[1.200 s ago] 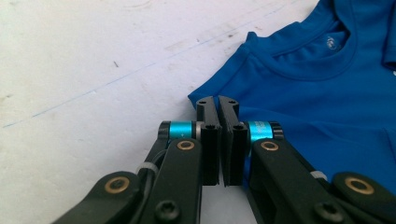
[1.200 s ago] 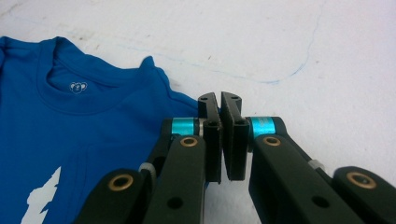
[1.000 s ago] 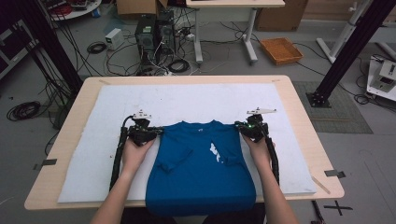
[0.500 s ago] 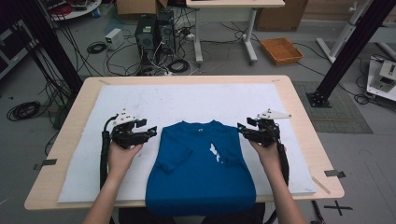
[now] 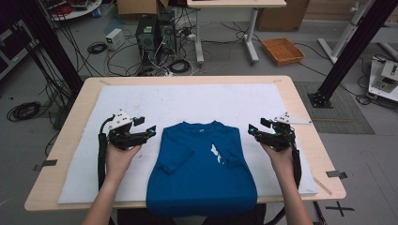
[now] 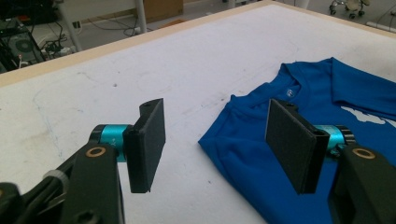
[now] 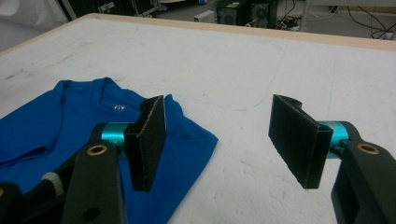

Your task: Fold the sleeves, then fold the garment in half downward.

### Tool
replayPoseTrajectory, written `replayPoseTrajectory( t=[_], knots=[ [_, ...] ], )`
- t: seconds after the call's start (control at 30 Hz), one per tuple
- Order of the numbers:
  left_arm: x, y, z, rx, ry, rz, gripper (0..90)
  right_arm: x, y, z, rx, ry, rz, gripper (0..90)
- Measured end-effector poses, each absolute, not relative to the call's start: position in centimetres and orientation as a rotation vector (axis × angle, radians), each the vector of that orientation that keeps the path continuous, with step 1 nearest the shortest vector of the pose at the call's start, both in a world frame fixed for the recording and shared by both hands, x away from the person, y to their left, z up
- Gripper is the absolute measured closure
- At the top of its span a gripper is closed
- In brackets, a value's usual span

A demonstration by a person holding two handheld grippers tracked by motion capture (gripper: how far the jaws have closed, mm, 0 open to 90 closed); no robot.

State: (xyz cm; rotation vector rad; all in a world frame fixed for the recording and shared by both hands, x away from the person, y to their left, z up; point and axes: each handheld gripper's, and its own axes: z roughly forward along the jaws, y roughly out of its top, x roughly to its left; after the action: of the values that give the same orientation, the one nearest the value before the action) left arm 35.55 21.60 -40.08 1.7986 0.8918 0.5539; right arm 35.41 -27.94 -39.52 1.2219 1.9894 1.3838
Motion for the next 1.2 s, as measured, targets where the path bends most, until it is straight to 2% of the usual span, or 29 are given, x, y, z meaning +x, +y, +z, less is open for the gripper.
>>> replayPoseTrajectory(
  t=[0.47,0.67,0.7,0.73,0.87,1.07,1.2],
  knots=[
    [36.5,20.9,-41.0,1.832,0.947,0.438,38.2,36.3,-27.5,-40.1,1.254,2.005,1.383,36.7],
    [38.3,20.8,-42.3,1.789,1.056,0.31,39.3,37.7,-26.4,-40.9,1.281,2.06,1.391,44.4],
    [38.7,20.7,-42.5,1.796,1.068,0.284,43.5,38.3,-25.8,-41.3,1.291,2.086,1.375,47.6],
    [39.1,20.4,-42.6,1.81,1.085,0.274,43.5,38.3,-25.8,-41.3,1.291,2.086,1.375,47.6],
    [40.5,19.1,-43.0,1.87,1.101,0.281,47.1,39.8,-25.0,-41.6,1.32,2.096,1.397,52.7],
    [42.4,17.7,-43.9,1.92,1.129,0.225,49.5,42.0,-22.7,-42.3,1.319,2.189,1.268,59.6],
    [42.9,17.0,-44.2,1.943,1.124,0.241,51.9,43.0,-21.5,-43.4,1.335,2.256,1.167,62.4]
  ],
)
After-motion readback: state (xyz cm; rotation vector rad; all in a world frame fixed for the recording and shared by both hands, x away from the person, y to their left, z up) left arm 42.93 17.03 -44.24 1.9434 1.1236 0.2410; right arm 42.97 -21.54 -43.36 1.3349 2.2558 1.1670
